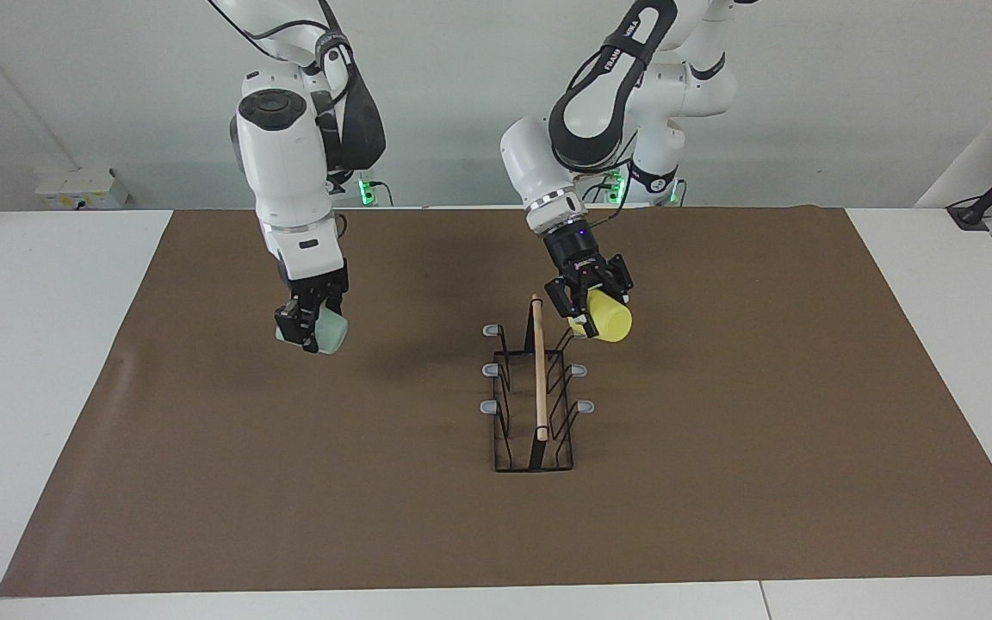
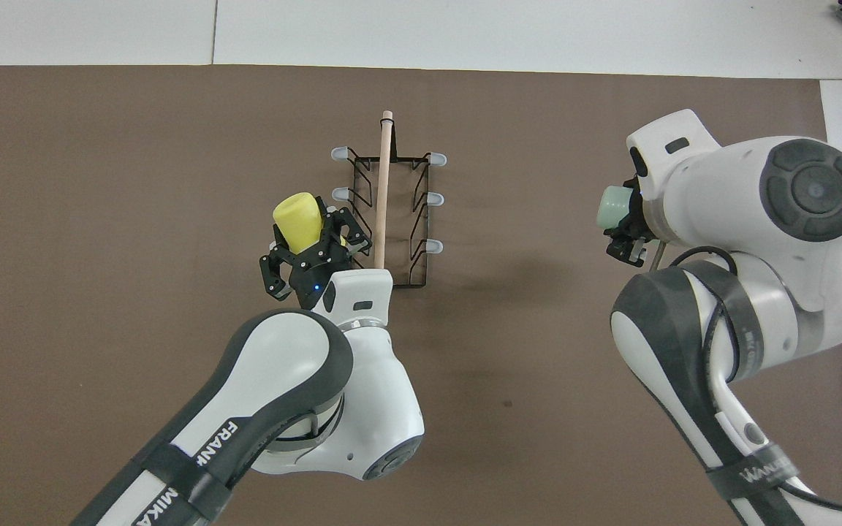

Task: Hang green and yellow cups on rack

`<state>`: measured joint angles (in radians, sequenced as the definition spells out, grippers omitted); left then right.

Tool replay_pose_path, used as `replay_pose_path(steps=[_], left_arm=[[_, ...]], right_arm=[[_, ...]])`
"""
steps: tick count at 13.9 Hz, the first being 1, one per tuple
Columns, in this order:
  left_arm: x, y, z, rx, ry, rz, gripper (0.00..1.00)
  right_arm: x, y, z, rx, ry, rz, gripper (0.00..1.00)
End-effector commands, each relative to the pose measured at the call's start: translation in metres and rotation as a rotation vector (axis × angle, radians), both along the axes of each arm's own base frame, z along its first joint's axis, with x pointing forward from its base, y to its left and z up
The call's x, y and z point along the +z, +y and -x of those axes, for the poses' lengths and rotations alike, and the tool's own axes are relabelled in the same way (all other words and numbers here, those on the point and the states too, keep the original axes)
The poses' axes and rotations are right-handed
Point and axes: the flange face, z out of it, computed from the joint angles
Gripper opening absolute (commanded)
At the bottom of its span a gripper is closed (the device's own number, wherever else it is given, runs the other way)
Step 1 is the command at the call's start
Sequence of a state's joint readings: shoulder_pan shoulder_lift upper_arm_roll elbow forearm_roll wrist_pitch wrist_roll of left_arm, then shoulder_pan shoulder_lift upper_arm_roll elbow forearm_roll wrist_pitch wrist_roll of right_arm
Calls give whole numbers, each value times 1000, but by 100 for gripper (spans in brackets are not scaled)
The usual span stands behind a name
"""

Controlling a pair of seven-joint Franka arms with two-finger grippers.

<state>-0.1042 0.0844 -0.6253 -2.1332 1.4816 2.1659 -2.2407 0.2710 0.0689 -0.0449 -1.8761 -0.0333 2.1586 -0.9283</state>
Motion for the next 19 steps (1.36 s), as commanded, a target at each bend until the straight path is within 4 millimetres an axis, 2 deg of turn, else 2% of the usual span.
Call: replay_pose_path(steps=[1, 3, 5, 9, 11, 12, 13, 16, 19], left_arm=[[-15, -8, 7, 17, -42, 15, 0], [-26, -16, 10, 36, -79, 23, 0], [-34, -15, 6, 54, -103, 18, 0], [-17, -15, -8, 84, -143, 32, 0], [-20, -14, -10, 89, -138, 29, 0], [-22, -17, -7, 82, -134, 29, 0], [-24, -17, -4, 79, -132, 31, 0], [-40, -24, 15, 65, -123, 39, 0], [-52, -29, 32, 48, -111, 45, 0]], right_arm=[[18, 4, 6, -29, -18, -141, 47], [26, 12, 6, -54, -34, -232, 47], [35, 17, 6, -72, -52, -374, 47], [43, 21, 3, -93, -84, -654, 47], [46, 22, 4, -102, -104, -758, 47], [45, 26, 7, -113, -112, -804, 47], [44, 41, 12, -120, -115, -853, 47], [39, 65, 23, -192, -182, -943, 47], [30, 78, 30, -211, -224, -1042, 47]])
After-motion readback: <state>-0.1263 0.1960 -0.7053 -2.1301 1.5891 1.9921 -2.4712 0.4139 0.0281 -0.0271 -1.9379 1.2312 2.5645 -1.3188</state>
